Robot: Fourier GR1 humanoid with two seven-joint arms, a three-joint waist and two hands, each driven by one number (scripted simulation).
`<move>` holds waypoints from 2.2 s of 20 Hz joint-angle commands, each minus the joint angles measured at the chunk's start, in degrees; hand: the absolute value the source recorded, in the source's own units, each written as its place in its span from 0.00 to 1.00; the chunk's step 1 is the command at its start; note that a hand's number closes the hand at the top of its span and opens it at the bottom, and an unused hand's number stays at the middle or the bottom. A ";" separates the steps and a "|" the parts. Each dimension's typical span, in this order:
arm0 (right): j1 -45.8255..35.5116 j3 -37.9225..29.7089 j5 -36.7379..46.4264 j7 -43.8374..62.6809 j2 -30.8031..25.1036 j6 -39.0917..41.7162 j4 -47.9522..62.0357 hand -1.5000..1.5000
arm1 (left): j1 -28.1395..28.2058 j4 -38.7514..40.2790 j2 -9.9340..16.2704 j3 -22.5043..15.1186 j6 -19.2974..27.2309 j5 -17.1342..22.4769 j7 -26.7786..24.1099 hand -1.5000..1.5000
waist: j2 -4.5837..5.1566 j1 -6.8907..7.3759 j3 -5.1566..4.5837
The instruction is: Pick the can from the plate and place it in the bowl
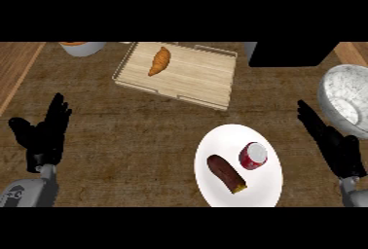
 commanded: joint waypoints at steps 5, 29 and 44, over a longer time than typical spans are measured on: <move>-7.52 17.99 -7.76 -4.90 12.59 19.64 -13.54 0.00 | -7.24 -5.47 3.04 0.29 -3.41 -0.37 -5.03 0.50 | 0.13 6.05 -0.02; 6.14 0.42 23.83 -4.04 -25.83 20.56 -48.76 0.00 | -5.24 -9.65 6.58 6.21 -9.14 3.87 -6.23 0.50 | 0.66 0.28 -0.37; -3.25 2.70 29.57 0.27 -23.55 40.24 -42.31 0.00 | -4.93 -7.37 4.83 7.34 -11.64 1.95 -8.52 0.50 | 0.96 1.25 -0.24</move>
